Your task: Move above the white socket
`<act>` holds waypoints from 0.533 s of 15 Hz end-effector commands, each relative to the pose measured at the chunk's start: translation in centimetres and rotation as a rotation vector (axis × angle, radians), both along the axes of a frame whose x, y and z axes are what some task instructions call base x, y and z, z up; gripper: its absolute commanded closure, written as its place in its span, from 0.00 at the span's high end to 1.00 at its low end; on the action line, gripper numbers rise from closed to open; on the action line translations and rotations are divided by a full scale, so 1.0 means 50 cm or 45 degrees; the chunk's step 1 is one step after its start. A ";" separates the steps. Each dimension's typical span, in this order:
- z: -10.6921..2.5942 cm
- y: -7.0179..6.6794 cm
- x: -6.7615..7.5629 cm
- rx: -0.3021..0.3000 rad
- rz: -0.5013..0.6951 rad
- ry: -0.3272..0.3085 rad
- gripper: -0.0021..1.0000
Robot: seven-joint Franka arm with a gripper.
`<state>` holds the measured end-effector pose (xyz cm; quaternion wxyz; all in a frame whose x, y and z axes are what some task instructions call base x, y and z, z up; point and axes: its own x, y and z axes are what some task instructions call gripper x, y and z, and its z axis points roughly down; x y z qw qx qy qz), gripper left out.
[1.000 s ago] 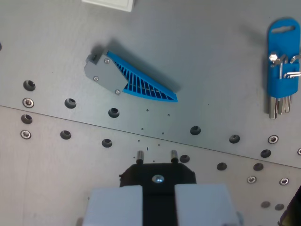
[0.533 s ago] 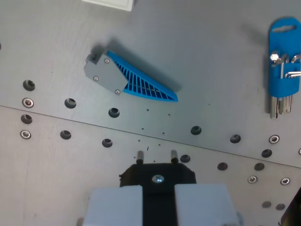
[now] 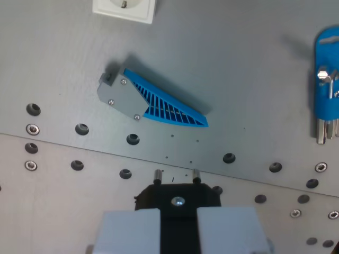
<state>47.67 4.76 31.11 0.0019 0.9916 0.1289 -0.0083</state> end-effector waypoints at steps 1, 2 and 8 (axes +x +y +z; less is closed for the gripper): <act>-0.038 0.018 0.012 0.006 -0.083 -0.066 0.00; -0.048 0.022 0.016 0.007 -0.093 -0.069 0.00; -0.107 0.046 0.040 0.008 -0.137 -0.064 0.00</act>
